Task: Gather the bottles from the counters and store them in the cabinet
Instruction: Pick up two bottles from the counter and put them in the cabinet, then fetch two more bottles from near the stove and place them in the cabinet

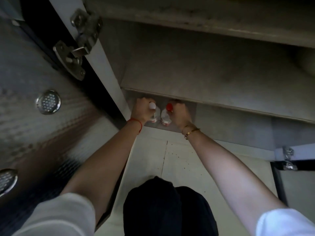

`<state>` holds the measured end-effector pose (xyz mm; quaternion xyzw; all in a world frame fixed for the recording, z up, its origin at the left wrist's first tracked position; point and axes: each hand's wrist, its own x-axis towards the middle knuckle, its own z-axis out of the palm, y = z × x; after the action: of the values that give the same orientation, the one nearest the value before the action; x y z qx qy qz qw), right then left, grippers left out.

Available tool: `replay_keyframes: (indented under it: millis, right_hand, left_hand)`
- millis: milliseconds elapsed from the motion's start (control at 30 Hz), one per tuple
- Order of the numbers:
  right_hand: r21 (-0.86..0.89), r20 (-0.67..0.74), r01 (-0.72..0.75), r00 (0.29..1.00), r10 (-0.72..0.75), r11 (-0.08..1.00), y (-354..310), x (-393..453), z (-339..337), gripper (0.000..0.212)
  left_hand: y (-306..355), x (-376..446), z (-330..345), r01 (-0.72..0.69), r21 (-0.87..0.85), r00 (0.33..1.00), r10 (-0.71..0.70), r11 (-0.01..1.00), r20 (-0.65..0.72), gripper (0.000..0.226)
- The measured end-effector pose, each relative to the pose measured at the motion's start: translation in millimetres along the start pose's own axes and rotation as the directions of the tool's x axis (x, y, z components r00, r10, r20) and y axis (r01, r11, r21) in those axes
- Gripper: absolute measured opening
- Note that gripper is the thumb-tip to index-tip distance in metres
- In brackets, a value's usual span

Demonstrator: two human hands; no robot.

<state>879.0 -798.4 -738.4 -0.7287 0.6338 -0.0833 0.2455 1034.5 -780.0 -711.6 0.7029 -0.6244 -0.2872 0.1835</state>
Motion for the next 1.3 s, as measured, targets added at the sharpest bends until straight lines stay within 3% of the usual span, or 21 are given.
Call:
replay_keyframes:
  millis: [233,467,633,767,1300]
  right_hand:
    - [0.048,-0.002,-0.018,1.000,0.018,0.999,4.3,2.5,0.7,0.023]
    - [0.090,-0.007,-0.043,0.999,0.043,0.995,5.1,-23.4,-3.5,0.059]
    - [0.125,0.015,-0.053,0.999,0.052,0.991,-6.4,-67.7,-30.4,0.043]
    - [0.125,0.018,-0.043,0.999,0.041,0.991,-30.4,-122.4,-86.6,0.040]
    - [0.070,-0.193,0.062,0.980,-0.047,0.996,-176.1,-372.3,-403.4,0.052]
  left_hand:
    - [-2.5,9.7,11.0,-0.031,0.026,1.000,0.031,0.999,0.002,0.022]
    - [-8.7,-4.4,9.2,-0.013,0.063,0.998,0.009,0.998,0.059,0.047]
    - [14.0,-36.5,-23.0,-0.024,0.128,0.999,0.018,0.992,0.049,0.054]
    - [55.9,-85.3,-73.1,-0.054,0.155,0.998,0.051,0.986,0.021,0.050]
    - [264.9,-352.7,-346.3,-0.218,0.252,0.966,0.244,0.943,-0.079,0.047]
